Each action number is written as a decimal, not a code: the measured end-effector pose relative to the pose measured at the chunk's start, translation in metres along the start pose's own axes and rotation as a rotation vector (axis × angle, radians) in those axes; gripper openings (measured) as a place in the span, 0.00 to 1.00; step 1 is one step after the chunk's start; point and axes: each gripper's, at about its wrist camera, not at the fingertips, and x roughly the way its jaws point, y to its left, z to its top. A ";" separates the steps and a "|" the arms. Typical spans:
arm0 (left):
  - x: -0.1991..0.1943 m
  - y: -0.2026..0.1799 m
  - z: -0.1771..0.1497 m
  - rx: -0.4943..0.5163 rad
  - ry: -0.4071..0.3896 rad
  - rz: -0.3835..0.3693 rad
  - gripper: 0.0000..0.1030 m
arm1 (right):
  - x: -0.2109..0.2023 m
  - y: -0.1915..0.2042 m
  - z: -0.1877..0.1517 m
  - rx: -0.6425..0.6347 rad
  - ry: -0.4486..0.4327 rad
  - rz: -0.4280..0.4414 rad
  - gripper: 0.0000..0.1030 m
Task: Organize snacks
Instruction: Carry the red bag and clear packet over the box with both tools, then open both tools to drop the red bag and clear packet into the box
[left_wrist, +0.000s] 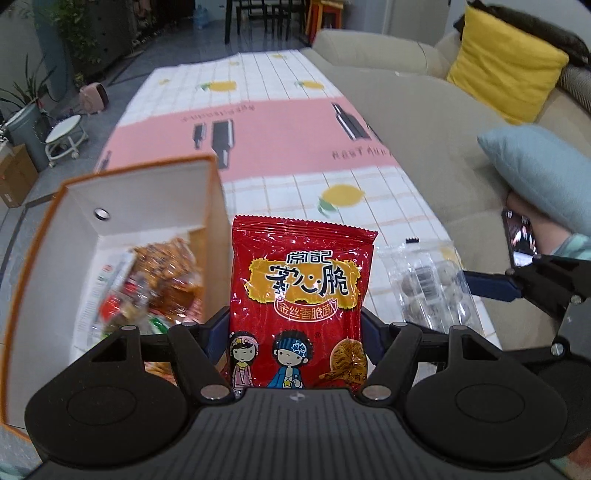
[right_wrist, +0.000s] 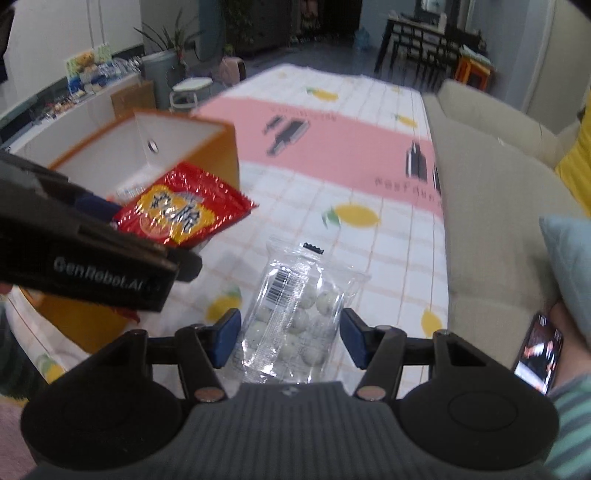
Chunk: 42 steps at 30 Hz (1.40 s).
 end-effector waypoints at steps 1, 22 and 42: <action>-0.006 0.006 0.003 -0.008 -0.008 -0.005 0.77 | -0.004 0.003 0.007 -0.010 -0.015 0.006 0.55; 0.019 0.153 0.055 0.025 0.118 0.165 0.77 | 0.036 0.121 0.136 -0.261 -0.052 0.239 0.55; 0.115 0.166 0.054 0.205 0.303 0.228 0.78 | 0.145 0.171 0.139 -0.529 0.119 0.120 0.52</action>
